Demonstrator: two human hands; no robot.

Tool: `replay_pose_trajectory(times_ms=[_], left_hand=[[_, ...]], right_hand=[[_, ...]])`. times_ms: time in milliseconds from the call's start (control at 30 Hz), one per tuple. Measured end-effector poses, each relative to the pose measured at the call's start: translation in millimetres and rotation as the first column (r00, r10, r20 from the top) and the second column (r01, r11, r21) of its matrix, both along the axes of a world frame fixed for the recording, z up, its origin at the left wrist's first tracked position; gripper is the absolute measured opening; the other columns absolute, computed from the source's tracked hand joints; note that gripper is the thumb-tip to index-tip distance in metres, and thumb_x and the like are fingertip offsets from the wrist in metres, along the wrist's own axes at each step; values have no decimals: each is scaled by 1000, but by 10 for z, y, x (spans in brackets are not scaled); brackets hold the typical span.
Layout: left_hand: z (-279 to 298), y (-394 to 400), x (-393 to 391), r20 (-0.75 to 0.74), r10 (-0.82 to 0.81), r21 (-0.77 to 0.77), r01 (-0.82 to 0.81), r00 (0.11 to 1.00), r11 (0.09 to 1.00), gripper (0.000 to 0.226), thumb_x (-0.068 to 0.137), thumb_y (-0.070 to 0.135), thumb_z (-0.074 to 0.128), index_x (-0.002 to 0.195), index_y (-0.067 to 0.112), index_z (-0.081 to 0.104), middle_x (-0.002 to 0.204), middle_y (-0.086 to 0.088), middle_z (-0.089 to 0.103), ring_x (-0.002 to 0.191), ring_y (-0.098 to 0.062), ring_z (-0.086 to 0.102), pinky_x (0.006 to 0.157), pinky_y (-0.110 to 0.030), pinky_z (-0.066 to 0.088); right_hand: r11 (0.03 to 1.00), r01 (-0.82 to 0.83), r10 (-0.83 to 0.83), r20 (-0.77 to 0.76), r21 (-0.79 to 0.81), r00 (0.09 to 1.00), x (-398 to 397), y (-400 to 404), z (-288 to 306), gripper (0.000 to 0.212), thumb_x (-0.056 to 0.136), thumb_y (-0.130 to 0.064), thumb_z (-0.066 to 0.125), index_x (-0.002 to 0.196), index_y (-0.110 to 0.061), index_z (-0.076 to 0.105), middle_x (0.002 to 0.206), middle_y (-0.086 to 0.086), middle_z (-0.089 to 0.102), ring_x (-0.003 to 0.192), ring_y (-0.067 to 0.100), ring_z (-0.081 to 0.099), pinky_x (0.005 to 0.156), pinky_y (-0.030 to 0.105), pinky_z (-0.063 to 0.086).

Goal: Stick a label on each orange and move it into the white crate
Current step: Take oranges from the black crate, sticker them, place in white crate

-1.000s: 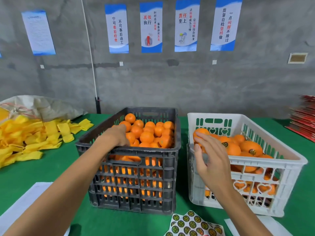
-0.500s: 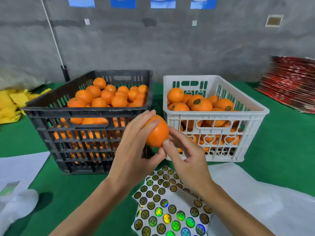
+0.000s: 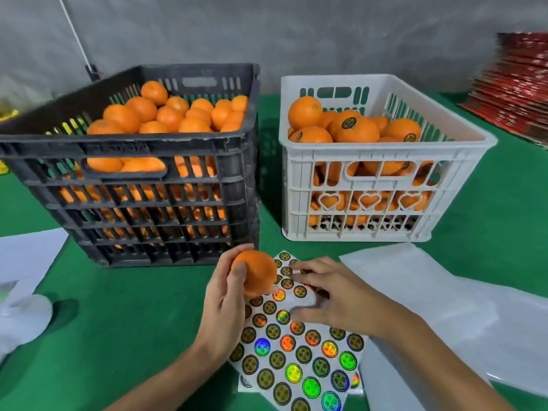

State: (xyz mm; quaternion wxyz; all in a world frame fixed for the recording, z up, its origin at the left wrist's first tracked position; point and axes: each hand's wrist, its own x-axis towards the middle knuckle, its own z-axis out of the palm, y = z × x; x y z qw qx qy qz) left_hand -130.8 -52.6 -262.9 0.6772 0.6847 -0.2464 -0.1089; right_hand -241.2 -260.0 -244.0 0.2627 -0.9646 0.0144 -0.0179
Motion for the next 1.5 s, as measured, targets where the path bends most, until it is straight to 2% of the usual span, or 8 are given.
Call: replay_pose_trajectory(times_ms=[367,567,767,1033,1167,1267,1367,1500], left_hand=[[-142,-55,-33,-127,-100,33,105,987,994,46,100,66,40,132,37,55,113,7,63,111,-39,64,94,-67,54],[-119,-49,-94,-28,-114,99,116,993,988,30,105,51,33,123,42,56,103,19,62,93,-7,60,78,-14,49],[-58,-84,-77,-98,-130,70,137,987,988,33,103,54,34,120,39,58,101,6,65,91,-28,70,80,-41,60],[135,-31,-155,-117,-158,-27,156,980,987,40,100,61,37,120,35,60,111,-11,60,89,-25,64,76,-35,57],[394,-78,-105,-10,-162,-71,161,987,984,61,93,77,40,132,33,53,109,3,60,90,-17,65,76,-33,58],[791,-302,-87,33,-163,-51,164,986,985,49,93,80,38,127,49,53,115,6,61,93,-11,70,76,-25,59],[1272,-618,-63,87,-240,-8,242,967,970,36,98,75,35,127,60,48,120,16,60,102,5,67,82,-9,51],[1909,-959,77,305,-302,91,288,903,953,64,96,76,32,151,44,36,156,18,36,128,30,34,117,-18,33]], right_hand=[[992,52,-78,228,114,971,53,38,-188,29,89,-40,77,112,-23,81,117,-15,66,107,10,53,94,31,46],[866,154,-235,116,475,965,90,45,-218,11,89,-29,79,99,-25,83,108,-16,68,114,10,57,95,27,50],[710,268,-395,52,651,917,157,92,-158,16,92,-6,73,84,-17,82,95,-4,73,91,16,67,76,35,52],[921,161,-331,493,355,805,63,557,130,15,100,-22,66,109,-19,78,111,-15,67,109,8,64,94,31,54],[956,89,-233,533,280,813,-62,625,345,43,104,-57,46,138,-35,62,139,-27,56,132,5,53,107,31,48],[971,227,-118,666,-78,737,-6,545,628,70,96,-63,57,151,-20,48,154,-11,50,140,6,48,112,25,42],[909,398,-163,777,-120,608,136,337,971,77,92,-58,60,145,-3,54,142,8,62,121,18,67,94,32,59],[812,580,-280,829,-64,485,234,-110,1416,76,97,-61,55,147,-3,51,122,13,73,85,23,75,68,34,60]])
